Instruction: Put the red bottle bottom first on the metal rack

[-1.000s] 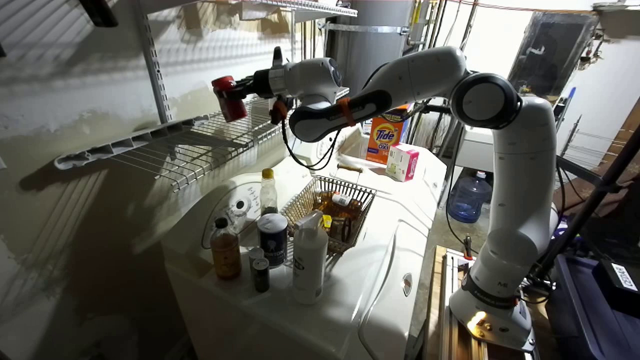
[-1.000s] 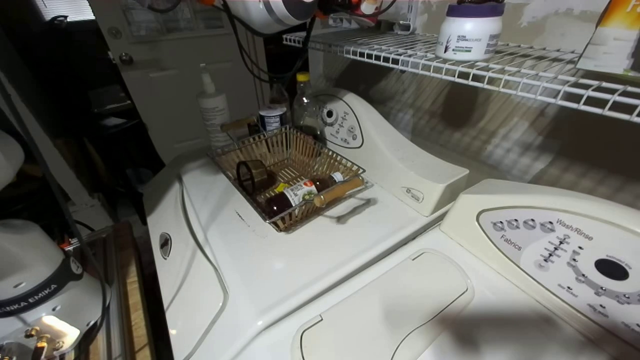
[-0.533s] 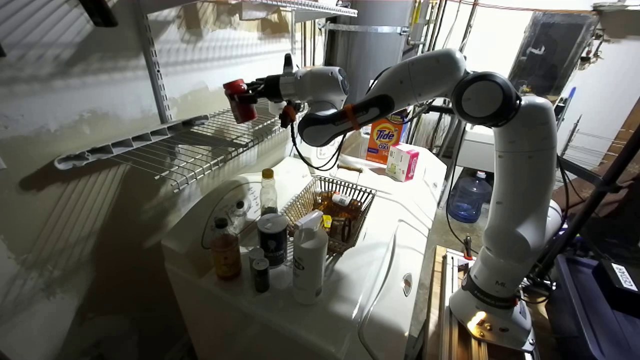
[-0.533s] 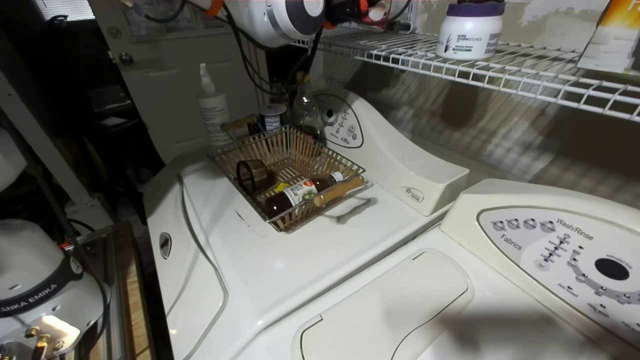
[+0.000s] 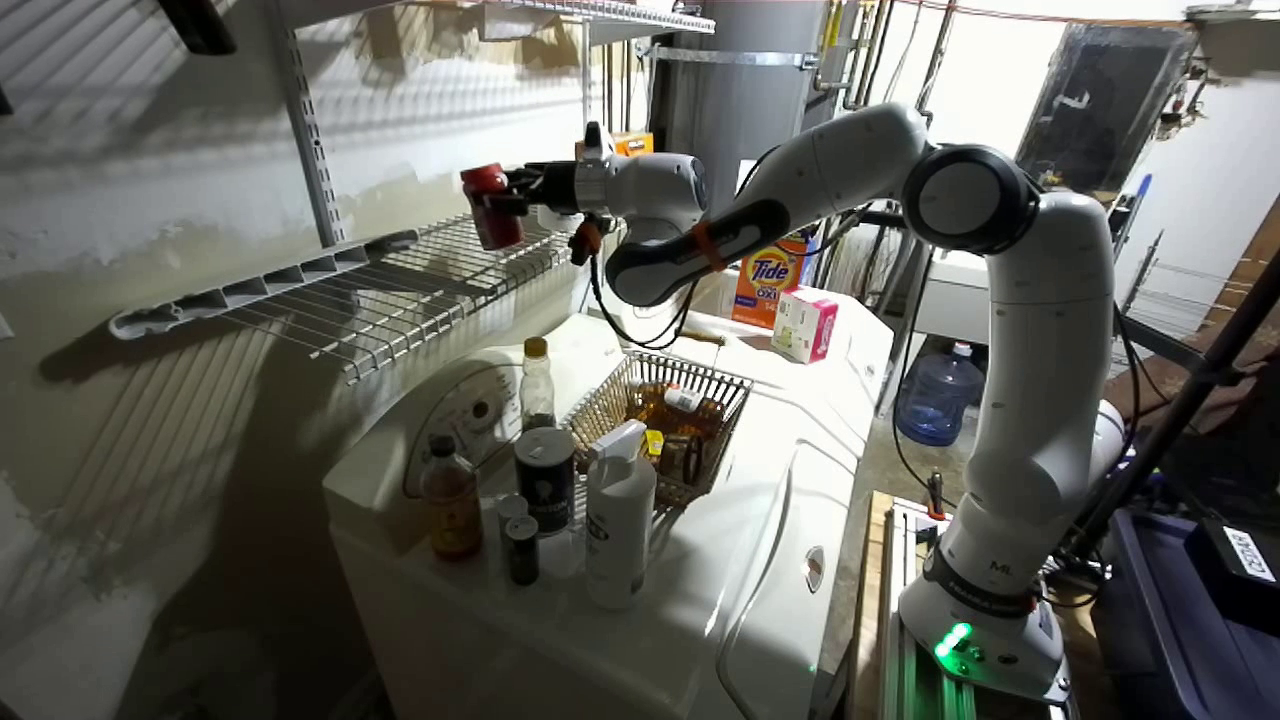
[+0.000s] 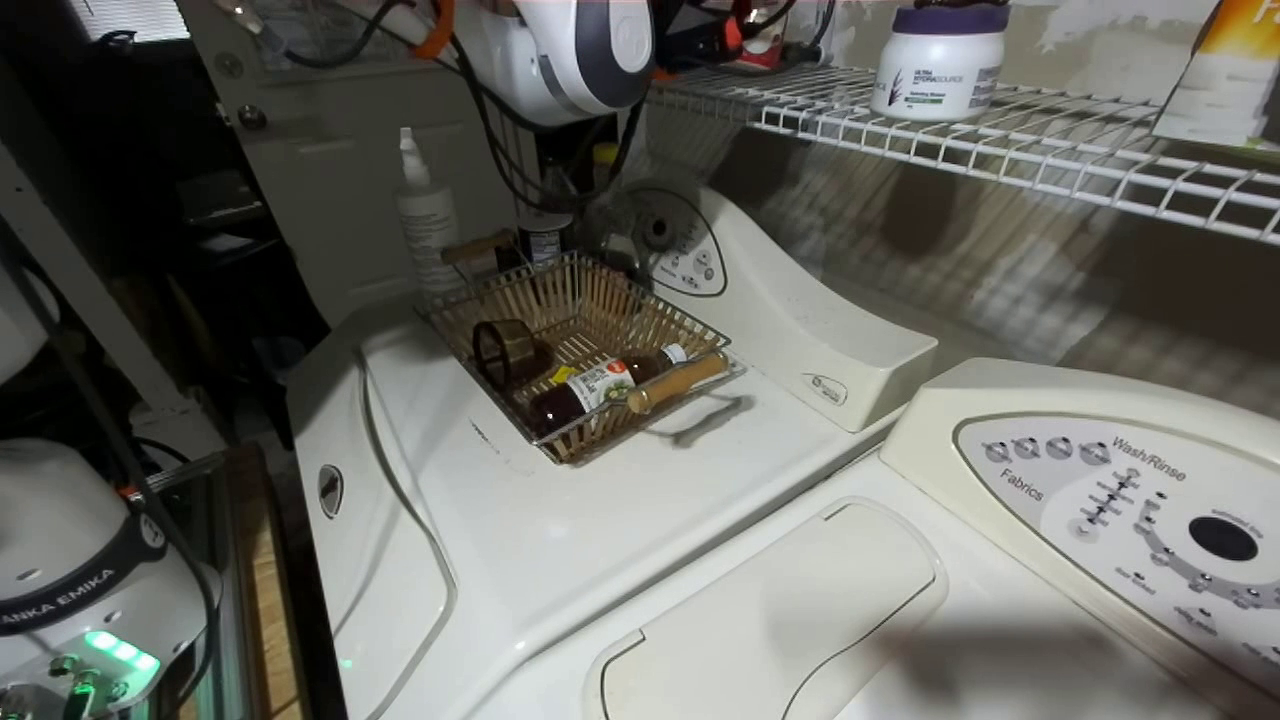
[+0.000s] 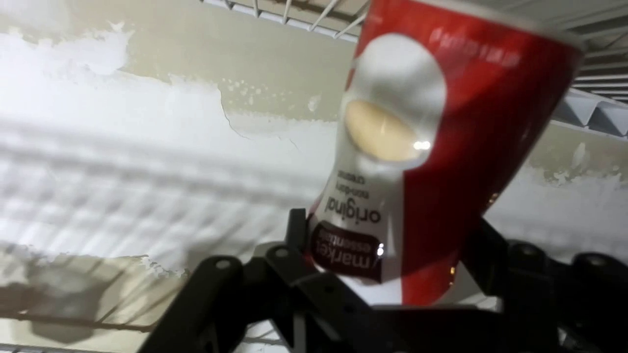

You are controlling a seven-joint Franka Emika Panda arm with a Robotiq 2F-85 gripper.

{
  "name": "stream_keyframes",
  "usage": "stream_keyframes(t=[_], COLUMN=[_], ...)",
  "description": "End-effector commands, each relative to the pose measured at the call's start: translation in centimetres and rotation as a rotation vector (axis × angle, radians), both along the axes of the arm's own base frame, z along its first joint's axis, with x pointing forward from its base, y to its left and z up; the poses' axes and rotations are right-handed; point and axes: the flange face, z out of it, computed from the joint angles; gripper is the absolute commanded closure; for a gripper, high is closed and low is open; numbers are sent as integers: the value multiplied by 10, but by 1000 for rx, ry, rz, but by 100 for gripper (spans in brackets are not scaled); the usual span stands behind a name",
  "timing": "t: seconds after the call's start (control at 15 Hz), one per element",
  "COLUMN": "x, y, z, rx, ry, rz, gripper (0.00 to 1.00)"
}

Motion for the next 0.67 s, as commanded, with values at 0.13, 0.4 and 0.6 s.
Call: stream_keyframes(t=[0.13, 0.4, 0.6], x=[-9, -9, -8], y=[-6, -11, -8], z=[-8, -12, -19], rx=[2, 13, 16], ry=[-35, -80, -95], rz=[-11, -38, -59], gripper=[49, 49, 49])
